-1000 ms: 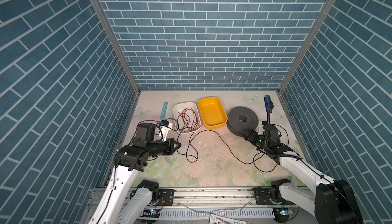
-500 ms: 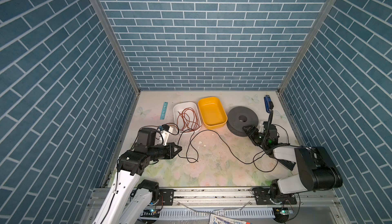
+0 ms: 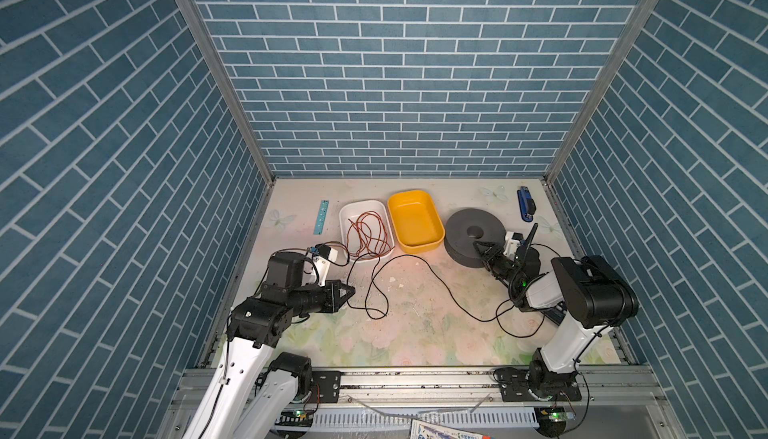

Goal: Wrap the cables

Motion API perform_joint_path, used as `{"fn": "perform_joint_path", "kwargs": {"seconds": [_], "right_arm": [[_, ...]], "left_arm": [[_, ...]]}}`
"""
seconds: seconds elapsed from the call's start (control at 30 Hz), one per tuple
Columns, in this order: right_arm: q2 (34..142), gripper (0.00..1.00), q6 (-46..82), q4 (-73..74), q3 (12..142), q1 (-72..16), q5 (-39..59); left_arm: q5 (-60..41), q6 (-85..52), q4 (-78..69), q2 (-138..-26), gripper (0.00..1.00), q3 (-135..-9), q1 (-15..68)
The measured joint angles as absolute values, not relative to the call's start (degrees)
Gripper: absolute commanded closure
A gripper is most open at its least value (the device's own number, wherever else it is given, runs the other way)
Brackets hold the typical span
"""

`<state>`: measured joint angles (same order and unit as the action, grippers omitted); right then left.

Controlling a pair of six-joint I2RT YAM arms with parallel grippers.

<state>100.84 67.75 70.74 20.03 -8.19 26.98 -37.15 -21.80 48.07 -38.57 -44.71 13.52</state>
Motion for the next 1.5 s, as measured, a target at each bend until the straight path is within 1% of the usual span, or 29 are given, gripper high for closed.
{"fn": "perform_joint_path", "kwargs": {"seconds": [0.07,0.13,0.23,0.33,0.47,0.53,0.6,0.7,0.8,1.13,1.33,1.5], "right_arm": [[99.24,1.0,68.82,73.06,19.07,-8.4,27.92],[95.88,1.0,67.4,72.01,18.13,-8.43,27.73],[89.08,1.0,65.28,63.66,17.15,-8.21,26.89],[77.06,1.0,60.55,47.83,17.19,-8.32,23.97],[58.74,1.0,52.99,22.04,18.44,-9.67,17.47],[52.23,1.0,49.8,10.76,20.43,-10.33,14.72],[48.12,1.0,46.81,0.4,23.75,-10.9,12.82],[46.68,1.0,43.31,-10.24,28.93,-12.16,10.87],[47.48,1.0,40.34,-18.0,33.67,-15.03,8.67],[49.84,1.0,34.06,-35.51,47.51,-28.95,-2.22],[52.16,1.0,34.33,-40.84,55.64,-41.15,-8.38],[59.59,1.0,36.25,-44.66,62.06,-53.74,-15.55]], "left_arm": [[-37.15,-21.8,48.05,-38.24,1.0,-44.71,13.52],[-37.21,-21.8,48.03,-37.82,1.0,-44.71,13.52],[-37.41,-21.8,47.77,-37.21,1.0,-44.71,13.52],[-37.6,-21.8,47.53,-37.12,1.0,-44.71,13.52],[-37.87,-21.8,47.27,-37.12,1.0,-44.69,13.52],[-38.04,-21.8,47.22,-37.12,1.0,-44.69,13.52],[-38.06,-21.8,47.22,-37.12,1.0,-44.69,13.52],[-38.06,-21.82,47.2,-37.12,1.0,-44.69,13.52],[-38.15,-21.82,46.87,-37.12,1.0,-44.6,13.52],[-38.46,-22.44,44.27,-35.51,1.0,-43.07,13.52],[-38.63,-22.68,42.13,-36.25,1.0,-42.89,13.52],[-38.87,-22.65,41.15,-37.17,1.0,-42.65,13.52]]}}
